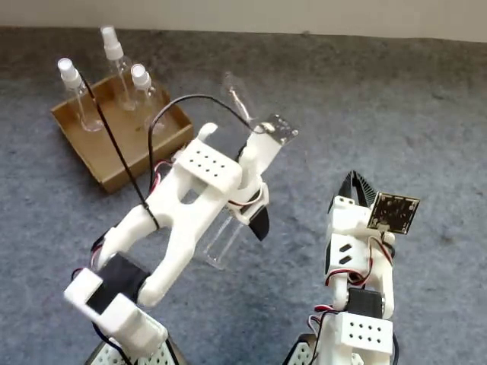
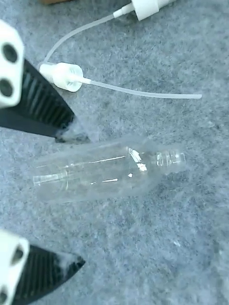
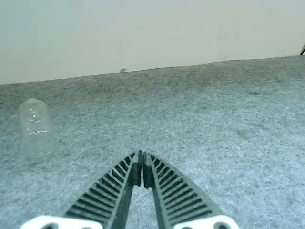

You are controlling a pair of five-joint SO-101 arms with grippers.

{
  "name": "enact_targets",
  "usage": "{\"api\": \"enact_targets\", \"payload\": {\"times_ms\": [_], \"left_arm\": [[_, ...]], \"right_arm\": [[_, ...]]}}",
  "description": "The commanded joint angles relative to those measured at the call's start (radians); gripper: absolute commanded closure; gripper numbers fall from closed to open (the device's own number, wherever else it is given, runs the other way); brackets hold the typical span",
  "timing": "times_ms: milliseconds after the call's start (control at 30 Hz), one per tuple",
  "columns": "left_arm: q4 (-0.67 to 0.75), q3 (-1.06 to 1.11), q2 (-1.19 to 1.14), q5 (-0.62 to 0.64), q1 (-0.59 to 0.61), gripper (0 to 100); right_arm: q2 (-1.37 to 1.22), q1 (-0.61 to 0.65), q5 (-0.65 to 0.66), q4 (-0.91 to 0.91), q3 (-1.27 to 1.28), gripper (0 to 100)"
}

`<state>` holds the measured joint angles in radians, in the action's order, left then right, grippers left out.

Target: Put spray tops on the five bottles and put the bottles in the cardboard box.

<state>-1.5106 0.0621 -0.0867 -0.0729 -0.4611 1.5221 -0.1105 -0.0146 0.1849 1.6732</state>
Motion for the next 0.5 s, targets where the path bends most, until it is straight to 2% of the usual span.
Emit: {"api": "enact_targets", "payload": {"times_ms": [0, 233, 333, 467], "left_arm": [[0.17, 0.153, 0.131, -0.012, -0.002, 70], [0.437, 0.348, 0.131, -0.014, 0.002, 70], [0.523, 0.404, 0.131, -0.017, 0.041, 70], [0.582, 0.456, 0.131, -0.112, 0.097, 70]], "right_arm": [[-0.008, -0.005, 0.014, 0.005, 0.174, 99.4], [-0.008, -0.005, 0.014, 0.005, 0.174, 99.4], [-0.008, -0.005, 0.014, 0.005, 0.174, 99.4], [-0.008, -0.005, 0.014, 0.005, 0.174, 99.4]]}}
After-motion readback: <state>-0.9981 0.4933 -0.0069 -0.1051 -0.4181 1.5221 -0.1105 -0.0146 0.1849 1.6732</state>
